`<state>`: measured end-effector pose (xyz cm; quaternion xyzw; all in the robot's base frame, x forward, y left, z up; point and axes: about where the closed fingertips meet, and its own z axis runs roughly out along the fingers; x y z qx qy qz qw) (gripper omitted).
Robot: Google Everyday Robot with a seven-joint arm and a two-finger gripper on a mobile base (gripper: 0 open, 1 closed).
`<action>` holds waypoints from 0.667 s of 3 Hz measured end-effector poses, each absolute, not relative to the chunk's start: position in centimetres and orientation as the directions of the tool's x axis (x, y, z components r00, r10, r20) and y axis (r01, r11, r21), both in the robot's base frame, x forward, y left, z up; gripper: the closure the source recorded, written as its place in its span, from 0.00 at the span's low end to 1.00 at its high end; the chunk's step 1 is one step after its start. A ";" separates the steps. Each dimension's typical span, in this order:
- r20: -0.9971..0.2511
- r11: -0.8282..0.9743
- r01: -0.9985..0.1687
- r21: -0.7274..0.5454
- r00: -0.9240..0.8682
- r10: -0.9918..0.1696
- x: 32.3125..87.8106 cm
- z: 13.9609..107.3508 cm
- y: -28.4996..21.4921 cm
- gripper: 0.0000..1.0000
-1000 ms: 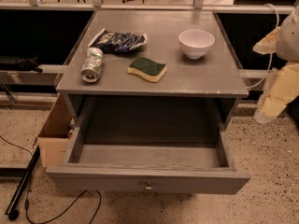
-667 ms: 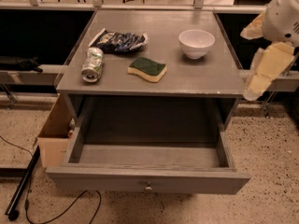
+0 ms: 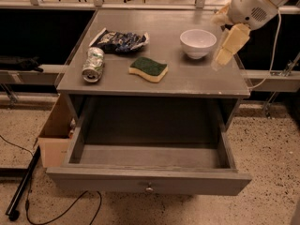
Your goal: Place sponge into top drawer
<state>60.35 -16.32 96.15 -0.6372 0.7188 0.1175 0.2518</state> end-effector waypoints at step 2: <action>-0.905 0.360 -0.933 -0.033 -0.125 -0.406 60.7 98.8 -16.1 0.00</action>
Offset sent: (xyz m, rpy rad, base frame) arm -0.0166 0.0063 0.0047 0.7981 0.0110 -0.2026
